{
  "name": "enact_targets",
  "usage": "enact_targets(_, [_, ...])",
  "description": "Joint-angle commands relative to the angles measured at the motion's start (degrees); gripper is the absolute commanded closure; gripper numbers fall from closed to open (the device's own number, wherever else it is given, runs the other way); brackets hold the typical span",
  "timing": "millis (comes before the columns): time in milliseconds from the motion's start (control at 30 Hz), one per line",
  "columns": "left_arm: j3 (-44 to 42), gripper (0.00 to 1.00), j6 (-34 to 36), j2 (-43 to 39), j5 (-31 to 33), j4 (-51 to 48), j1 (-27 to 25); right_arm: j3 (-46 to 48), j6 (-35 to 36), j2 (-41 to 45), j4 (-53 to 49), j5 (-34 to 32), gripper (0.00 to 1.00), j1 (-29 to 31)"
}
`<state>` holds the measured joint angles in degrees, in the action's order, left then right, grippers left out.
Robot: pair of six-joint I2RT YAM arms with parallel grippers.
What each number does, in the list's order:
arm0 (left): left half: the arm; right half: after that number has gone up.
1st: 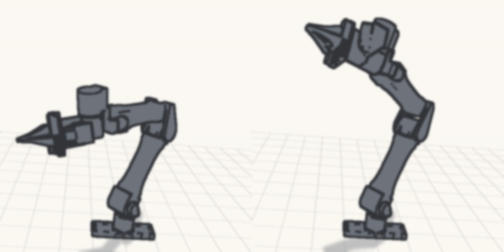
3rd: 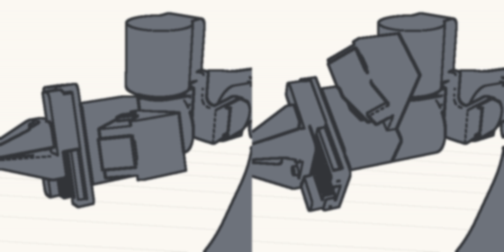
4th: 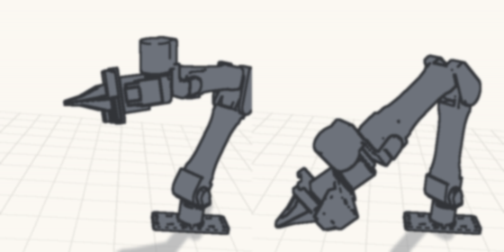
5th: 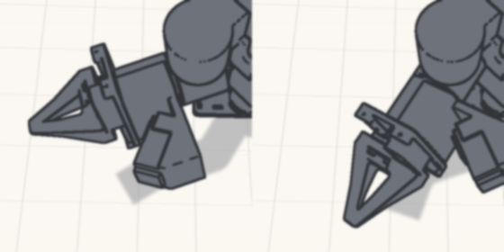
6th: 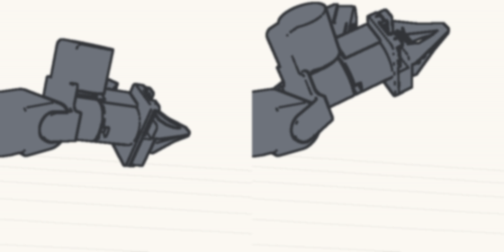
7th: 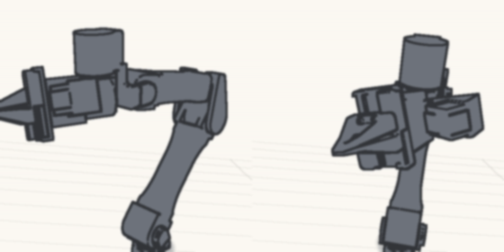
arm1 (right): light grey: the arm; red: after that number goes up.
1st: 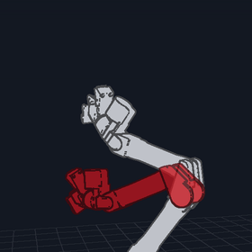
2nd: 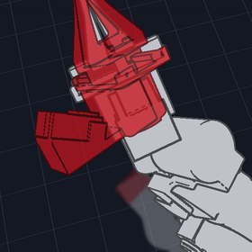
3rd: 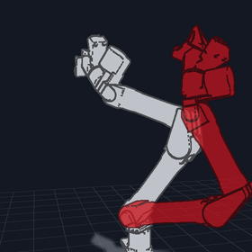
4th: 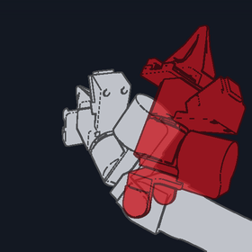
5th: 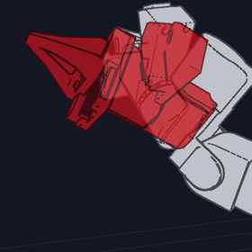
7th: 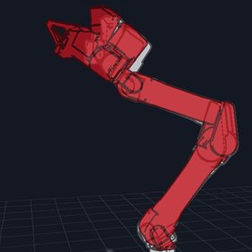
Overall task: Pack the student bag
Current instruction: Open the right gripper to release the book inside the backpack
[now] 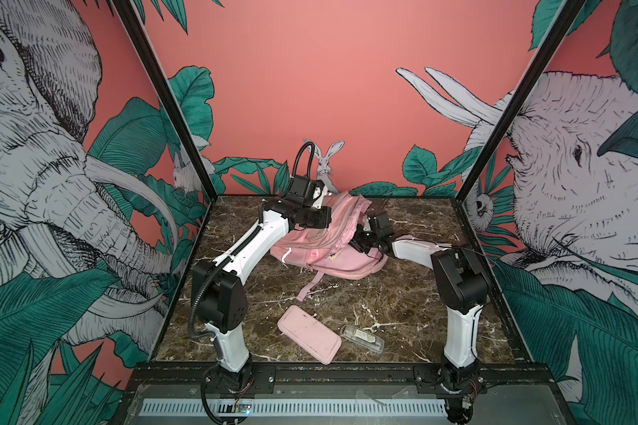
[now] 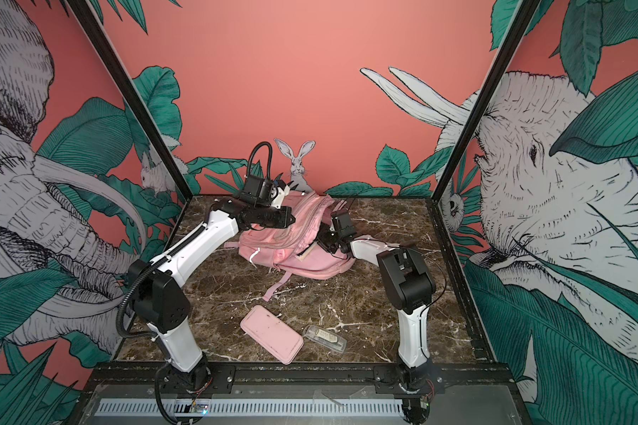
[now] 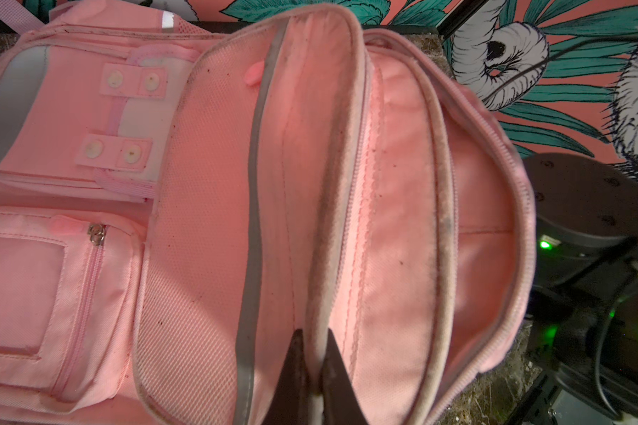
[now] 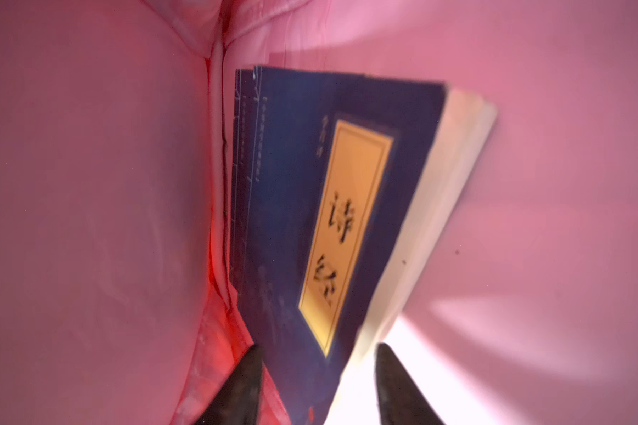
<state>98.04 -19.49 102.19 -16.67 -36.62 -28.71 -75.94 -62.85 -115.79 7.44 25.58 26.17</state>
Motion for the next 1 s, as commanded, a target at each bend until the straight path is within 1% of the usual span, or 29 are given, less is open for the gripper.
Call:
enact_targets(0, [-0.47, 1.00, -0.53, -4.45, 0.14, 4.54, 0.75, -3.88, -0.09, -2.06, 3.28, 2.12, 0.60, 0.29])
enact_targets(100, [-0.56, 1.00, -0.54, -4.74, 0.27, 4.41, 0.74, -5.98, -0.77, -3.80, 2.54, 2.93, 0.60, 0.29])
enact_targets(167, [-0.56, 1.00, -0.17, -4.98, 0.64, 4.12, 0.76, -5.90, -0.21, -3.00, 1.15, 2.71, 0.58, 0.28])
enact_targets(267, [-0.61, 1.00, 0.22, -5.16, 1.05, 3.67, 0.86, -3.07, 2.82, 0.25, -1.99, 0.57, 0.51, 0.30])
enact_targets(367, [-0.65, 1.00, 0.15, -5.01, 0.85, 3.84, 0.85, -0.09, 5.39, 2.89, -4.69, -1.65, 0.48, 0.29])
enact_targets(433, [-0.66, 1.00, -0.02, -4.73, 0.59, 4.17, 0.80, 2.17, 5.76, 2.92, -4.63, -2.12, 0.48, 0.31])
enact_targets(533, [-0.81, 1.00, -0.59, -4.48, 0.15, 4.87, 0.87, 2.21, 5.01, 0.73, -2.80, -0.62, 0.49, 0.28])
enact_targets(633, [-0.96, 1.00, -1.05, -4.28, -0.03, 5.23, 0.86, 0.65, 3.52, -1.78, -0.30, 0.96, 0.54, 0.59])
enact_targets(667, [-1.05, 1.00, -1.15, -4.26, -0.11, 5.33, 0.87, -1.56, 3.57, -2.58, -0.58, 0.97, 0.55, 0.84])
enact_targets(867, [-2.04, 1.00, -1.49, -4.63, -0.19, 5.68, 0.88, -8.28, 3.48, -6.73, -2.44, 1.23, 0.60, 1.60])
enact_targets(967, [-2.41, 1.00, -1.51, -4.81, -0.12, 5.86, 0.85, -10.92, 3.36, -8.33, -3.27, 1.52, 0.61, 2.01])
